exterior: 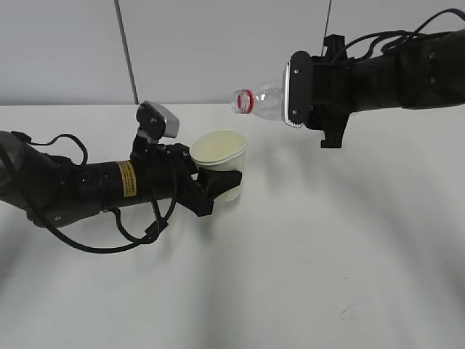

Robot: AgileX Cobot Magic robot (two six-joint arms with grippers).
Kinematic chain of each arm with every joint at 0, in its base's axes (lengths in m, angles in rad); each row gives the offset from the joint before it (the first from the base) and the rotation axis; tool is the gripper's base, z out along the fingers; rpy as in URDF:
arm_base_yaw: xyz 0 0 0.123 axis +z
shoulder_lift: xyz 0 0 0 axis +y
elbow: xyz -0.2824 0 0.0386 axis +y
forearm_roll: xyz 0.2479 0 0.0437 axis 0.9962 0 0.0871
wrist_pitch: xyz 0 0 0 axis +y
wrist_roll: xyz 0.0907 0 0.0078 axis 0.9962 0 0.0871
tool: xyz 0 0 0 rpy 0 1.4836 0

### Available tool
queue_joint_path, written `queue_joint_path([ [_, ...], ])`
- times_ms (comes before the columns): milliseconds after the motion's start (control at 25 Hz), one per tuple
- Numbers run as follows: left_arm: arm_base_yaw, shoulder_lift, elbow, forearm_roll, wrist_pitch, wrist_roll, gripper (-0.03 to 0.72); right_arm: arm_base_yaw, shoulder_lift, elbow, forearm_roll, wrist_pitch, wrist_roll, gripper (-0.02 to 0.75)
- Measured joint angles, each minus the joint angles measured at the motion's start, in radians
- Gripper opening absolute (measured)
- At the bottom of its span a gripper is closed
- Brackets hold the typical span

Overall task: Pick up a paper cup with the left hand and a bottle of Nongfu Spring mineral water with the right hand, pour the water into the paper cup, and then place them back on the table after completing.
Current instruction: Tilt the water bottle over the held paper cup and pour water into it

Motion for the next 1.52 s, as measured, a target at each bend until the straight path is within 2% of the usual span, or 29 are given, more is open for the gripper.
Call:
queue_joint_path([
  [1520,-0.002,0.000,0.000,-0.001,0.000,0.000,0.400,0.052,0.000,-0.004,-0.110,0.099,0.000,0.448],
])
